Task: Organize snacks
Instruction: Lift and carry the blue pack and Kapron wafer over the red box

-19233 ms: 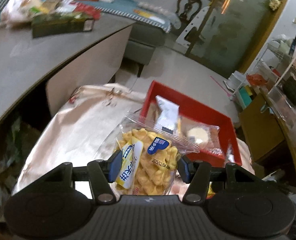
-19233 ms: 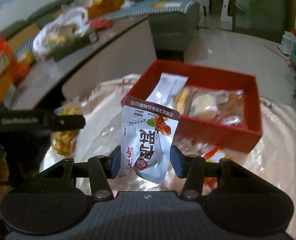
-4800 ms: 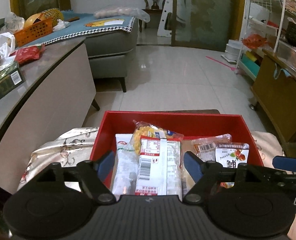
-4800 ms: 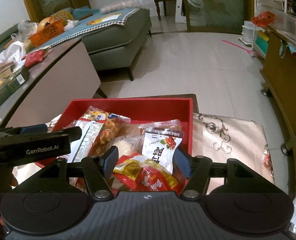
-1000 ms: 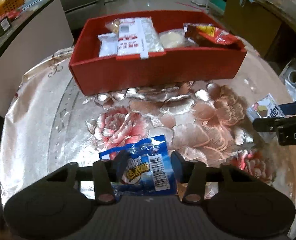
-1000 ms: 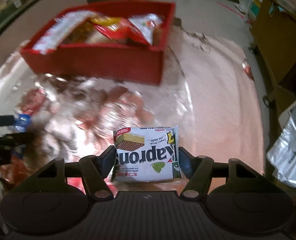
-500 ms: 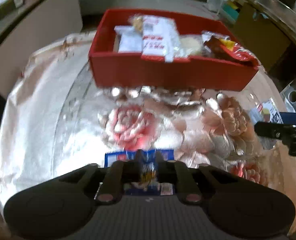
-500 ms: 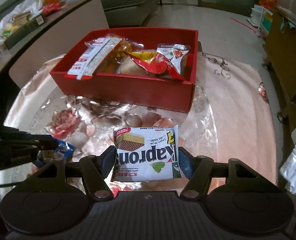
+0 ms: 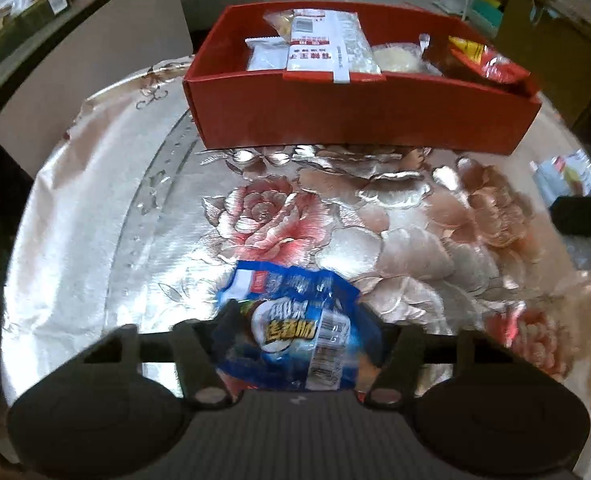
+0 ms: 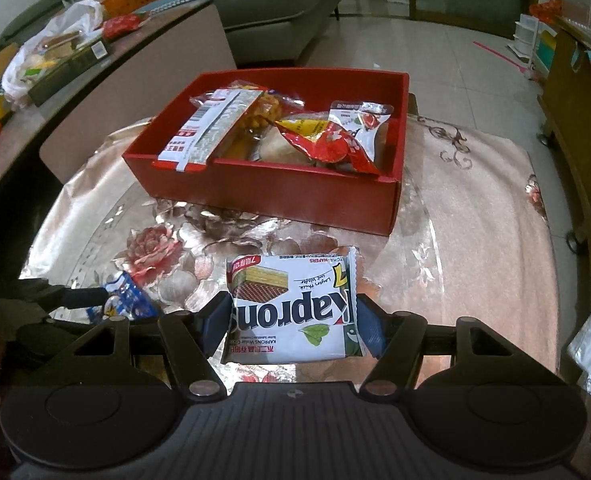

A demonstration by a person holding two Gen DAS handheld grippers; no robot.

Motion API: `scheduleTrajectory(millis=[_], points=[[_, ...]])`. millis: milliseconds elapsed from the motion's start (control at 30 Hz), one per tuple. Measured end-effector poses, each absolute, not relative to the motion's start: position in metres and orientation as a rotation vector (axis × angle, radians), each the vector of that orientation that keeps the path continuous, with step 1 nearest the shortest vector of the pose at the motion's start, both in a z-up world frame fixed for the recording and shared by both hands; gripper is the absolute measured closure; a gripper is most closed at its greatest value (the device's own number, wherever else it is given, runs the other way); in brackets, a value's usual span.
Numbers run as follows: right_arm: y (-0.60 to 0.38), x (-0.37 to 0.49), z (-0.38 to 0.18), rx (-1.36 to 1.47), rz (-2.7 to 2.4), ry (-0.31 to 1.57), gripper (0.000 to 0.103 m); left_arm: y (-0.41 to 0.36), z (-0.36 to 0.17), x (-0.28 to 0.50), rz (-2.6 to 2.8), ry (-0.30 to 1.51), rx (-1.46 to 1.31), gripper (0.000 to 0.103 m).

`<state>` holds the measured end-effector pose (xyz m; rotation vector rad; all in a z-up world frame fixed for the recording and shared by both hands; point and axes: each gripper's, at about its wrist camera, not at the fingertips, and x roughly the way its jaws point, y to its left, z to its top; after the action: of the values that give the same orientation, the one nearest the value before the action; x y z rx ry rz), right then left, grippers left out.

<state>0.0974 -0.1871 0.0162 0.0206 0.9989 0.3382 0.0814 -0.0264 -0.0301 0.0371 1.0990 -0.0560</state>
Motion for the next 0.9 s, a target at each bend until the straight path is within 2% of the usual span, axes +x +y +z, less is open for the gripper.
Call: scheduleTrajectory(millis=[233, 900], points=[[-0.180, 0.098, 0.023, 0.023, 0.354, 0.974, 0.031, -0.015, -0.017, 0.083, -0.078, 1.075, -0.032, 0.058], [-0.174, 0.120, 0.059, 0.091, 0.354, 0.847, 0.031, -0.011, 0.053, 0.104, -0.118, 0.862, -0.132, 0.058]])
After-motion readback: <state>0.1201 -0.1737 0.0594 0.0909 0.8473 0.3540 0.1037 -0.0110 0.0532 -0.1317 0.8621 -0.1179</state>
